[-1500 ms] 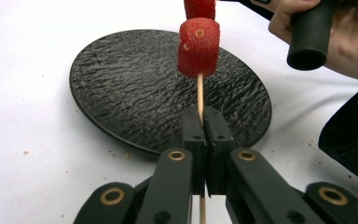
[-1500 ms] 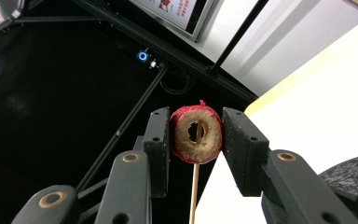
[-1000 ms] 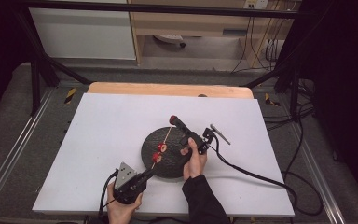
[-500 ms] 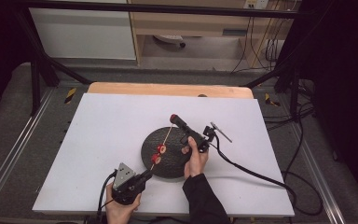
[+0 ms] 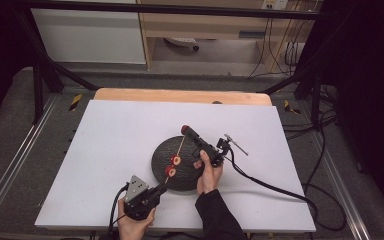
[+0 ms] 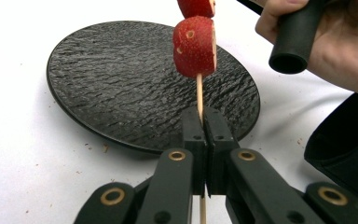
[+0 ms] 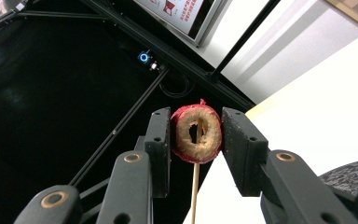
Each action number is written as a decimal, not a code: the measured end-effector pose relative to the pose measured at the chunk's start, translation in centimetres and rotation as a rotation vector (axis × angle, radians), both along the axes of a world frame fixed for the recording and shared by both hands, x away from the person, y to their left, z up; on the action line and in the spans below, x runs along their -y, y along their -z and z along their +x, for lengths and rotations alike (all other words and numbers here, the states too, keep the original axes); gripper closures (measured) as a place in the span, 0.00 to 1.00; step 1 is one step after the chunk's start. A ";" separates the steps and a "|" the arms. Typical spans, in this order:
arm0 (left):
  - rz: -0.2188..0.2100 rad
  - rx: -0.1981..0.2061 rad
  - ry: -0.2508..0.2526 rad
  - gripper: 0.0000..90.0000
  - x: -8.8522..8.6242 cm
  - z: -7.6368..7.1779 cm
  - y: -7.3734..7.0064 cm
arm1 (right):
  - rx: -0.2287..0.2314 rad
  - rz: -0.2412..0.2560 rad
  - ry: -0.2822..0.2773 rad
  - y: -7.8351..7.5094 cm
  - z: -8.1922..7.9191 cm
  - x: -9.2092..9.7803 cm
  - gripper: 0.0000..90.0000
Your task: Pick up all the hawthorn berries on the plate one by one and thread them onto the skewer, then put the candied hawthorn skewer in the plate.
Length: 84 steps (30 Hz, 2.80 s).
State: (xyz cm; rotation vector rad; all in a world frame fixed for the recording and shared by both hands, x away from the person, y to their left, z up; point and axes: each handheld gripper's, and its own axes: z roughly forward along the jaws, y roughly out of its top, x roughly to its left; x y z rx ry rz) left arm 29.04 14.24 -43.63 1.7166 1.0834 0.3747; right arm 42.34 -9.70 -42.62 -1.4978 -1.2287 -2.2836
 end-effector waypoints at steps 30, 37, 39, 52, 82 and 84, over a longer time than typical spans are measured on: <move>0.047 -0.013 0.000 0.98 -1.3 1.9 0.0 | 0.009 -0.306 -0.088 -0.2 -1.5 0.8 0.43; 0.055 -0.023 0.014 0.98 -1.9 2.3 -0.1 | 0.035 -0.568 -0.148 -0.5 -1.2 2.7 0.21; 0.057 -0.026 0.020 0.98 -2.0 2.4 -0.2 | 0.049 -0.628 -0.159 -0.5 -1.3 3.2 0.16; 0.105 -0.046 0.082 0.98 -3.1 3.9 -1.1 | 0.038 -0.929 -0.243 0.4 -2.2 8.1 0.02; 0.296 -0.165 0.124 0.98 0.7 9.1 -0.8 | 0.045 -1.144 -0.263 2.9 -6.0 14.5 0.01; 0.299 -0.176 0.118 0.98 0.8 9.1 -0.6 | 0.042 -1.138 -0.261 2.9 -6.1 14.7 0.01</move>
